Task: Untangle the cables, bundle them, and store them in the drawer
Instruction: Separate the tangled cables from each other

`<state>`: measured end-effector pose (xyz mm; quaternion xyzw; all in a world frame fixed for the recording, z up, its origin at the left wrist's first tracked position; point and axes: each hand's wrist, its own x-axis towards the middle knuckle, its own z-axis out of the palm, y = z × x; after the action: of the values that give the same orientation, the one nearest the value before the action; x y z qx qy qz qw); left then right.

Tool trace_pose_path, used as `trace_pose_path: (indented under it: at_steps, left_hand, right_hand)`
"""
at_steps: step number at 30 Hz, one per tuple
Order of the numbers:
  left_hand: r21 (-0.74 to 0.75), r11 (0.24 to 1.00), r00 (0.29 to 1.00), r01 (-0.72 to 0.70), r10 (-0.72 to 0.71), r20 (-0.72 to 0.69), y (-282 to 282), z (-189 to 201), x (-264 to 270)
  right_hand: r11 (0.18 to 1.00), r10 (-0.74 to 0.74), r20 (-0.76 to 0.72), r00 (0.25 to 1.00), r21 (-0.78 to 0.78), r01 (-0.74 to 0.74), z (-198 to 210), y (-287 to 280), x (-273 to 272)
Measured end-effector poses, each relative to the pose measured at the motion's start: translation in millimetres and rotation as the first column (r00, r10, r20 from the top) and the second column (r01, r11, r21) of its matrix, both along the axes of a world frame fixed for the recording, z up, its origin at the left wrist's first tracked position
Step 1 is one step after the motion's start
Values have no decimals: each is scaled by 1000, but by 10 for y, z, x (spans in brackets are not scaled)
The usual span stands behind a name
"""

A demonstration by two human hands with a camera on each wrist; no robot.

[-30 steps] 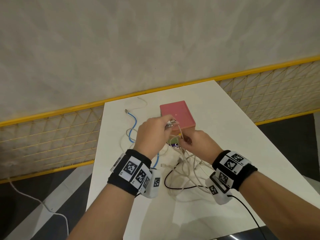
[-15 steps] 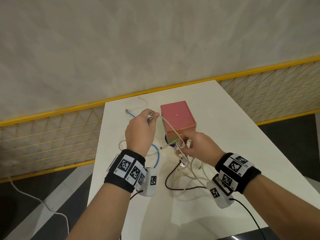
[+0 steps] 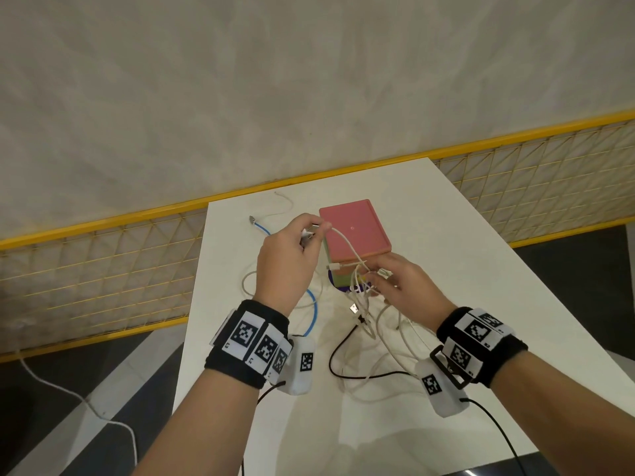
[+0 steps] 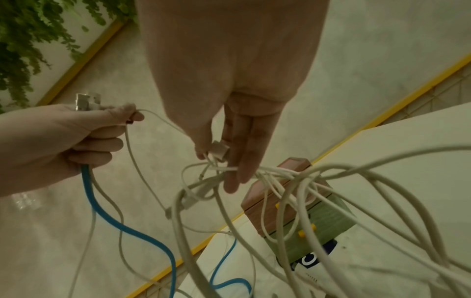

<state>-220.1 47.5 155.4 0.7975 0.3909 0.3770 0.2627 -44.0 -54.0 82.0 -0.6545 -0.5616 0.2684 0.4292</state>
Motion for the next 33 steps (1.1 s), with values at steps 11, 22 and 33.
trace_pose_path:
  at_steps: [11, 22, 33]
  left_hand:
    - [-44, 998, 998, 38, -40, -46, -39, -46, 47]
    - [4, 1000, 999, -18, 18, -31, 50, -39, 8]
    - [-81, 996, 994, 50, -41, 103, 173, 110, 3]
  right_hand:
    - [991, -136, -230, 964, -42, 129, -101, 77, -13]
    - [991, -123, -260, 958, -83, 104, -128, 80, 50]
    - [998, -60, 5, 998, -2, 60, -121, 107, -15]
